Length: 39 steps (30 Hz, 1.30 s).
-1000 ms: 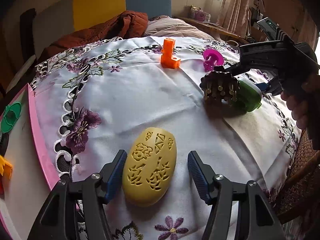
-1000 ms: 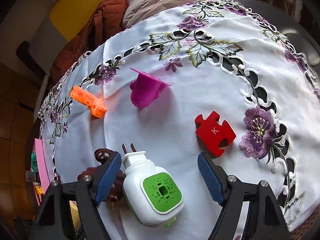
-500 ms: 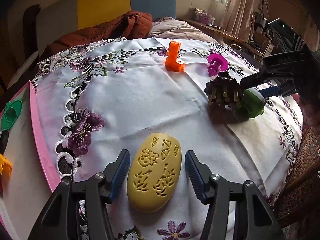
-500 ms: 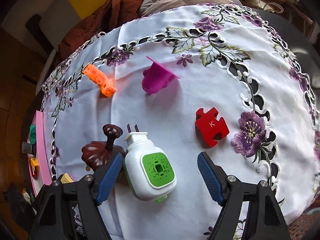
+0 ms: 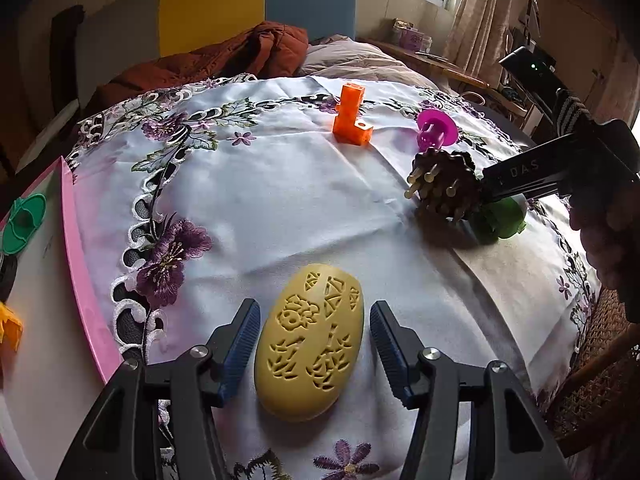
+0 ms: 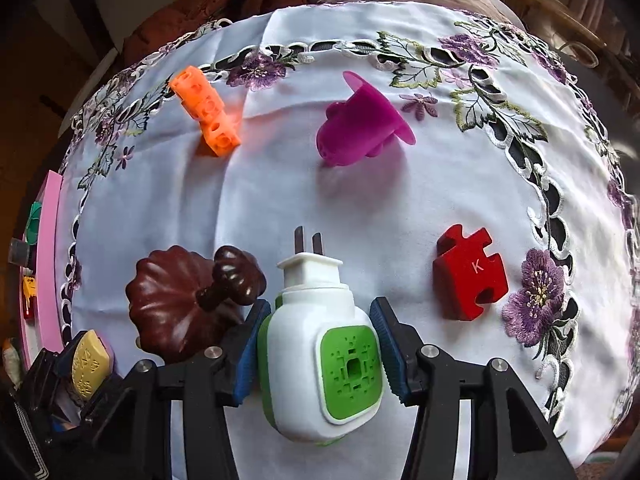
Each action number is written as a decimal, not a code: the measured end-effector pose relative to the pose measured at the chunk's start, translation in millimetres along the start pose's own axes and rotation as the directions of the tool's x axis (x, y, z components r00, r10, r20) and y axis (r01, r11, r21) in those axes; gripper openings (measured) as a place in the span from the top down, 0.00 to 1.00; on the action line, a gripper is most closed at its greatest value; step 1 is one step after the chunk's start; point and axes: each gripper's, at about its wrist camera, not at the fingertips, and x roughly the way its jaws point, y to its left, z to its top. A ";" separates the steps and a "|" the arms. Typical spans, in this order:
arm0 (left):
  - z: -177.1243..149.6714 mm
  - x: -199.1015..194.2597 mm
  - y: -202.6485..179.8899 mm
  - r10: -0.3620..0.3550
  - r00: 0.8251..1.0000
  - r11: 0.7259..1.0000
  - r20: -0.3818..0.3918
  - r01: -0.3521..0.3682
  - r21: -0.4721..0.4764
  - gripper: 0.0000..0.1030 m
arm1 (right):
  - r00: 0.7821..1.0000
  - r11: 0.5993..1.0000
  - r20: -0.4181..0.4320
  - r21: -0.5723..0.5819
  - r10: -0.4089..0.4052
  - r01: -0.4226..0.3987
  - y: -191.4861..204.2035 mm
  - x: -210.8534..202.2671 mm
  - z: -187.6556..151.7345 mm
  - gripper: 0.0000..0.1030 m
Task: Organize rigid objects
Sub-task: 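Grasp the yellow perforated egg with the left tool while the right grasps the white-green plug, then carry the yellow egg into the tray and open left tool while right holds plug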
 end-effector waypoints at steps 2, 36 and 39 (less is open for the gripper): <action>-0.5 -0.4 0.9 0.020 1.000 1.000 0.007 -0.020 -0.004 0.52 | 1.000 1.000 0.002 -0.011 -0.005 0.005 3.5 1.2 -1.4 0.43; 17.2 -90.1 107.2 0.084 0.983 0.953 0.165 -0.031 -0.302 0.57 | 0.997 0.997 0.047 -0.051 -0.060 0.062 11.4 -2.2 -8.0 0.50; 14.4 -84.7 152.0 0.130 0.984 0.913 0.119 -0.072 -0.401 0.57 | 0.997 0.997 0.048 -0.050 -0.059 0.061 11.1 -2.9 -8.2 0.50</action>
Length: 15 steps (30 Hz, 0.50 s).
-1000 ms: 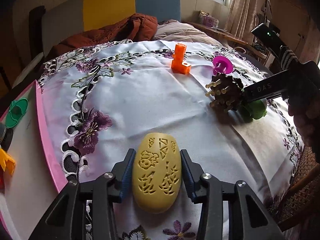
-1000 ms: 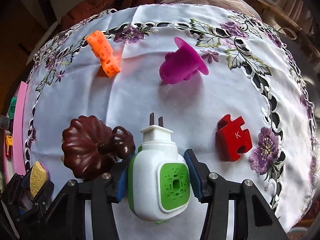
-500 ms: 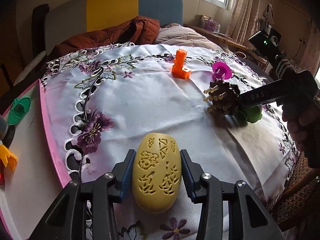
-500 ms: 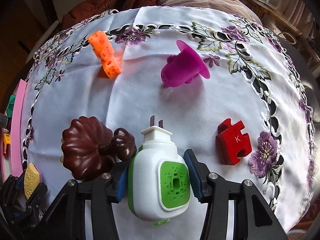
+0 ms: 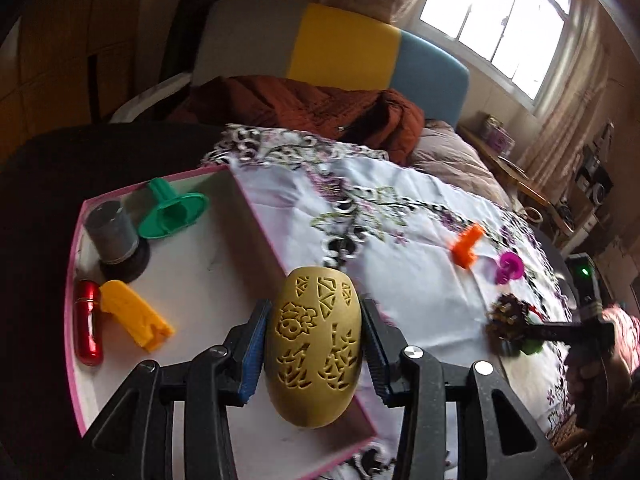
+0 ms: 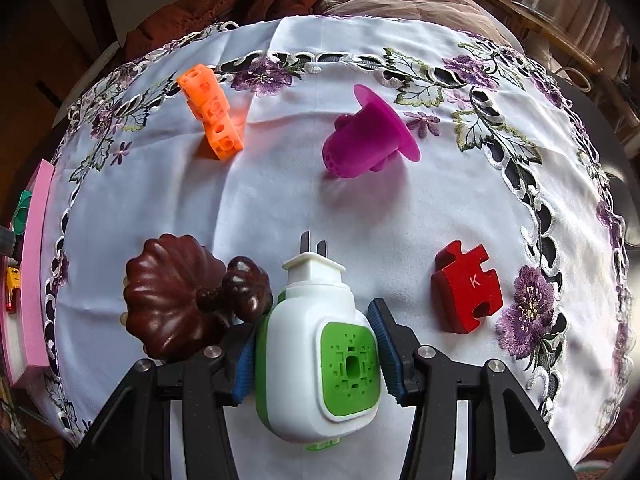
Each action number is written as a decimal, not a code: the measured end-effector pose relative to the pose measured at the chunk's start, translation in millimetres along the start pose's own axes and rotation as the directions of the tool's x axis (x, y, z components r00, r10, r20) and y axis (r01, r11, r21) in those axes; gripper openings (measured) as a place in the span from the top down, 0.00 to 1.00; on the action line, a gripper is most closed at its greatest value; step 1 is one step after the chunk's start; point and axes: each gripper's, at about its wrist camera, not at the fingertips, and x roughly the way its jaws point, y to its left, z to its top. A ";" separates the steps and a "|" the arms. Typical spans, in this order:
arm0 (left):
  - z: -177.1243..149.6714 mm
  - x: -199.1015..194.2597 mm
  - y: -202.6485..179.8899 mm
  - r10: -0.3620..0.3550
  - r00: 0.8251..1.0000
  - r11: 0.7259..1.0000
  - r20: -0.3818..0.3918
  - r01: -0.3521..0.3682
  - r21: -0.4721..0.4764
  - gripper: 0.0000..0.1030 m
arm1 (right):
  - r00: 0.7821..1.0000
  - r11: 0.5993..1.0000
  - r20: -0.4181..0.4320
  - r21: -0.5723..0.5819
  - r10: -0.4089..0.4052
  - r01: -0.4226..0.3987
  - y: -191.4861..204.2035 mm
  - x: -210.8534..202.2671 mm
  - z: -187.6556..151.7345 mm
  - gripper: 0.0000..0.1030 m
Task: Organize rigid objects
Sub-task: 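Carry the yellow egg into the tray and open left tool while right holds plug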
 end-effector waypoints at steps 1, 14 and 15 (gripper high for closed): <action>3.3 4.4 11.6 0.006 1.000 1.000 -0.008 -0.006 -0.030 0.57 | 1.000 1.000 0.000 -0.001 0.000 0.000 0.0 0.1 0.0 0.50; 26.8 61.8 71.3 0.118 0.990 0.980 -0.072 -0.128 -0.155 0.57 | 1.000 1.000 0.002 -0.003 -0.001 0.001 0.1 -0.3 1.3 0.50; 26.9 65.2 72.5 0.127 0.989 0.978 -0.081 -0.138 -0.155 0.57 | 1.000 1.000 0.002 -0.003 -0.001 0.001 -0.1 -0.3 1.6 0.50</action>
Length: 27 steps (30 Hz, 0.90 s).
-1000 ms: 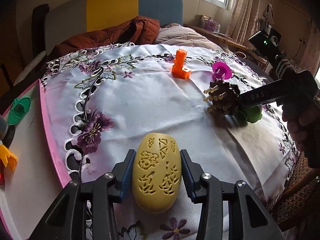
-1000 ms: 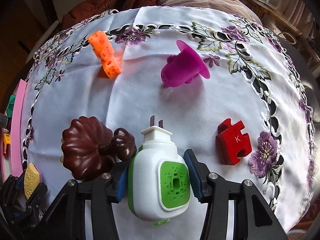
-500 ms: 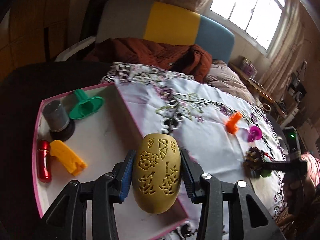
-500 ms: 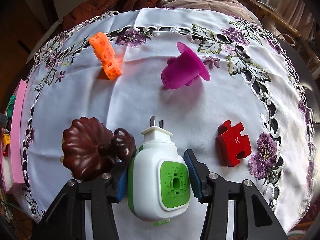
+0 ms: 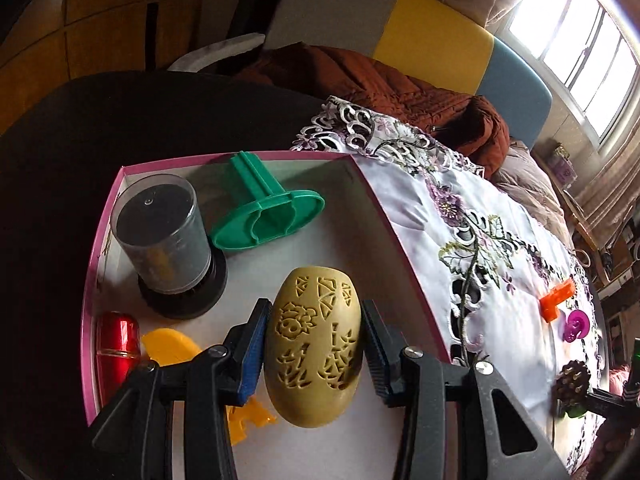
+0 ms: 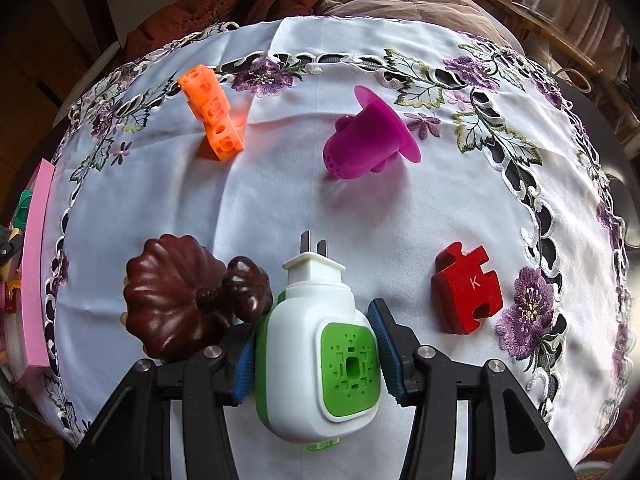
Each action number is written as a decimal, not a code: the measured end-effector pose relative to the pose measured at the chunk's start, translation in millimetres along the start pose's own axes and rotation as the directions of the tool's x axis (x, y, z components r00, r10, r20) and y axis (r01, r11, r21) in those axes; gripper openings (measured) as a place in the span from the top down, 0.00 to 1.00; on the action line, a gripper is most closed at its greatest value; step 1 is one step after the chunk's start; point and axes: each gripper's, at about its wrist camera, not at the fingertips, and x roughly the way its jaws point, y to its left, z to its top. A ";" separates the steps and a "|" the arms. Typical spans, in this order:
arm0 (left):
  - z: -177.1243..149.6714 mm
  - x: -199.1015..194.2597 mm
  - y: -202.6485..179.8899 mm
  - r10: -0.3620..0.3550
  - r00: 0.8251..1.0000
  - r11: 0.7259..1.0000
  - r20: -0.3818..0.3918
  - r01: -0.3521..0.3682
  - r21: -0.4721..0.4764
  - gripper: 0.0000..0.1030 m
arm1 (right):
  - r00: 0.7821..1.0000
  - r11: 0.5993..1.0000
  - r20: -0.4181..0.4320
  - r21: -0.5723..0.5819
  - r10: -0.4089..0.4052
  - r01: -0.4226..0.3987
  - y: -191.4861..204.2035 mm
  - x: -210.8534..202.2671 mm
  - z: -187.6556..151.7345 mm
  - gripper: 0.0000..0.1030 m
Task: Organize rigid objects
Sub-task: 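Carry the yellow egg into the tray and open left tool while right holds plug, then carry the white-green plug with the right tool toward the pink tray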
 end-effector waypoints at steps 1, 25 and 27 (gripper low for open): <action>0.5 2.0 1.4 0.004 1.000 1.000 -0.005 -0.004 -0.001 0.57 | 1.000 1.000 0.000 0.000 0.000 0.000 0.1 0.0 0.0 0.50; -54.6 -86.7 -26.8 0.090 0.987 0.989 0.135 -0.104 0.105 0.55 | 1.000 1.000 0.009 -0.022 -0.013 0.013 3.4 1.8 0.2 0.50; -60.6 -89.8 -25.6 0.111 0.985 0.988 0.132 -0.124 0.095 0.55 | 1.000 1.000 0.009 -0.022 -0.013 0.013 3.4 1.6 0.0 0.50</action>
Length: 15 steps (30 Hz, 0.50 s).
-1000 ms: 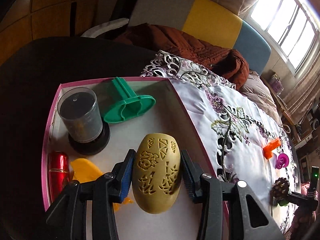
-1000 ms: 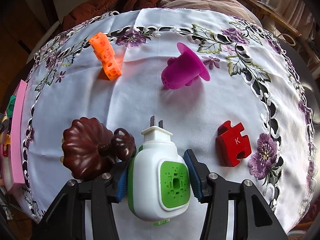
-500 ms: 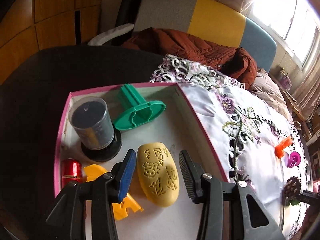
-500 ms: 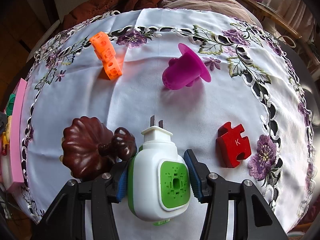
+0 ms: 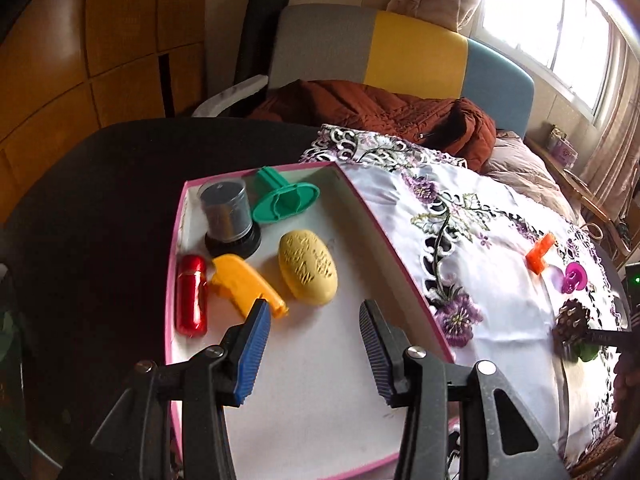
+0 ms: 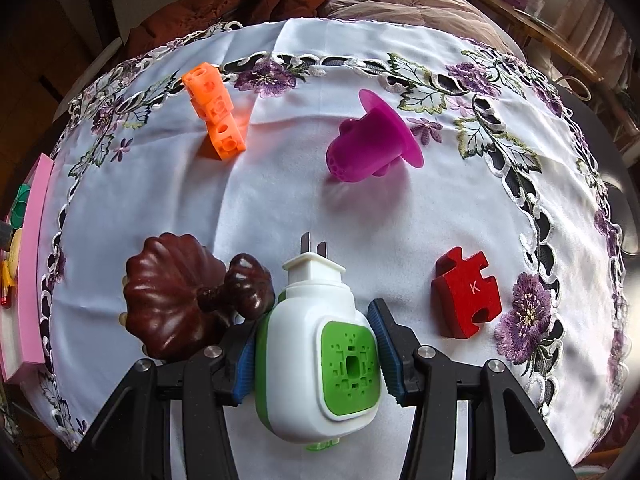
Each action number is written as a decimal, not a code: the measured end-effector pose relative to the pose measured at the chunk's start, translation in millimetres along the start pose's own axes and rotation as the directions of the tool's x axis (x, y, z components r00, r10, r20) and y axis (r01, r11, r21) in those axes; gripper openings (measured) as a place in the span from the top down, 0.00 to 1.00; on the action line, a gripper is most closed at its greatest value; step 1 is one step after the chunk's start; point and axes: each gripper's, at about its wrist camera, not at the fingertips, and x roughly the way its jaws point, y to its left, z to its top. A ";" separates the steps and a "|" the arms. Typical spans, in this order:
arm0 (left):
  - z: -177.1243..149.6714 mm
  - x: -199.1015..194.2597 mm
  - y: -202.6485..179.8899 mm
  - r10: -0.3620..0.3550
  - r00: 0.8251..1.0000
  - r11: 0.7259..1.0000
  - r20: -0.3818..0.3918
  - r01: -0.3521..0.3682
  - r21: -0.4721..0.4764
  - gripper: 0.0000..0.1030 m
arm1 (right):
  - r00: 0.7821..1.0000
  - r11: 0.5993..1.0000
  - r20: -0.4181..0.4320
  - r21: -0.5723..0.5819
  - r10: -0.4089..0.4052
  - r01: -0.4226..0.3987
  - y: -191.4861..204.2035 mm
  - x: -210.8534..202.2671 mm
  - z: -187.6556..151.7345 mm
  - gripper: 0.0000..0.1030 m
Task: Organize rigid objects
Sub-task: 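Carry the white-green plug with the right tool toward the pink tray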
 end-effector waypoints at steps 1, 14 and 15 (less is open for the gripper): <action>-3.2 -2.5 0.7 0.006 1.000 1.000 0.000 -0.006 0.000 0.55 | 1.000 1.000 0.000 0.000 0.000 0.000 0.0 0.0 -0.1 0.50; -20.3 -22.8 15.4 0.041 0.999 0.999 0.017 -0.040 -0.021 0.55 | 1.000 1.000 0.015 -0.004 -0.020 0.020 1.0 -1.7 -0.2 0.50; -20.7 -23.2 15.9 0.042 0.999 0.999 0.016 -0.041 -0.024 0.55 | 1.000 1.000 0.017 -0.002 -0.023 0.023 0.8 -1.8 -0.1 0.50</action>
